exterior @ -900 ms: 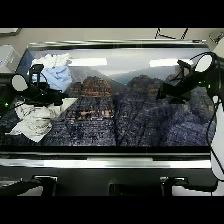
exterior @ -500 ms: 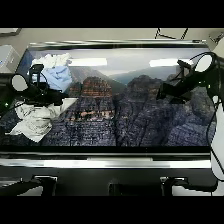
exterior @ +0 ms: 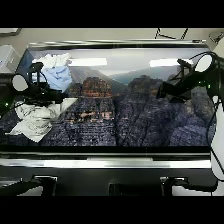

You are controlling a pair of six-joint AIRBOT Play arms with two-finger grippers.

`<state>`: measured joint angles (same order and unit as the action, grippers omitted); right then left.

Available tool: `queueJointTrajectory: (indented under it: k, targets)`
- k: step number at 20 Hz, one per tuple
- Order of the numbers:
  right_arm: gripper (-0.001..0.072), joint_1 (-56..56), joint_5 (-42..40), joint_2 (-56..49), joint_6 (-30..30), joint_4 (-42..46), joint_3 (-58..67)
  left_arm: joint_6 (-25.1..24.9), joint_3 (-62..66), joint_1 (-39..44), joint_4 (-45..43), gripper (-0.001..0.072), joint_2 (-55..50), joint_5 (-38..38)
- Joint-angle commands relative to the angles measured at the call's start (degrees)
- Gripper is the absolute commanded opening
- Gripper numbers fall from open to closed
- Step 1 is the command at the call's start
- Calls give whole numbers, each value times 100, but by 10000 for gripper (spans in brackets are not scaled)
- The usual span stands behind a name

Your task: Fold the clothes and pants, and hang the long-sleeved shirts on hangers.

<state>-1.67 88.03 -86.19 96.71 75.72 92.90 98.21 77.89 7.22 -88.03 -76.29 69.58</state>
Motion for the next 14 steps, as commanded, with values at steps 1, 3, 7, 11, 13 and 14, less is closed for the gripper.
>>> queueJointTrajectory:
  k: [1,3,7,11,13,14]
  targets:
    - [676,4,-92,0,9,247,4,44,0,0,7,707,-7,-774]
    - [674,4,-96,0,9,459,4,42,0,0,278,707,-7,-1158]
    - [674,4,-166,-2,-341,929,4,35,2,-59,-494,695,-59,-1281]
    - [673,4,-295,-28,-802,914,4,669,-107,-1633,-1241,711,-120,1471]
    - [673,4,-332,-81,-802,831,4,498,-455,-2618,-507,711,-83,1777]
    - [674,4,-321,-114,-802,752,4,363,-632,-2988,44,711,-79,1635]
